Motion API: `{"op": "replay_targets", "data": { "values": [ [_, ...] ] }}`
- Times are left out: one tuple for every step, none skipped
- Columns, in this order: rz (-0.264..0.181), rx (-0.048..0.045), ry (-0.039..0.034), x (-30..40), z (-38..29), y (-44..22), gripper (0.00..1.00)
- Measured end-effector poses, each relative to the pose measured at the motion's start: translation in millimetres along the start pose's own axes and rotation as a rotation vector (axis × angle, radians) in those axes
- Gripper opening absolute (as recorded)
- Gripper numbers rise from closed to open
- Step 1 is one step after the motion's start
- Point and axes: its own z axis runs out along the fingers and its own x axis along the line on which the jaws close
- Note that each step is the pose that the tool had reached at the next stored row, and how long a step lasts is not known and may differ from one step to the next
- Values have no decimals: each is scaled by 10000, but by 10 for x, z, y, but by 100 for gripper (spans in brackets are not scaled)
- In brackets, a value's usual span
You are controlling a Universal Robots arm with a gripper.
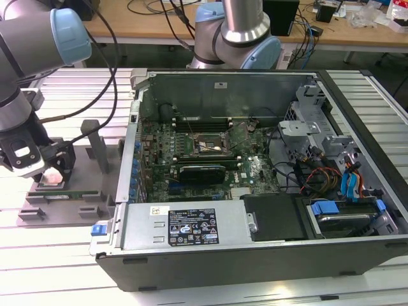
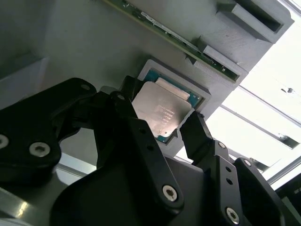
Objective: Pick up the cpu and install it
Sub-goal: 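Pick up the cpu and move it towards the insertion slot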
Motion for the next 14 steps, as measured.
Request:
{"op": "replay_targets", "data": {
  "values": [
    [0, -6, 0, 1, 0, 0, 66],
    [1, -7, 0, 1, 0, 0, 66],
    [1, -8, -1, 1, 1, 0, 66],
    [2, -8, 0, 1, 1, 0, 66],
    [1, -8, -1, 1, 1, 0, 66],
    [1, -9, 0, 1, 1, 0, 66],
    [1, -9, 0, 1, 0, 0, 66],
    [1, -10, 0, 1, 1, 0, 66],
    [2, -10, 0, 1, 0, 0, 66],
    [1, -11, 0, 1, 1, 0, 66],
    [1, -12, 0, 1, 0, 0, 66],
    [2, -12, 0, 1, 0, 0, 65],
    [2, -13, 3, 2, -1, 0, 65],
    [2, -13, 2, 2, 0, 0, 58]
  ]
}}
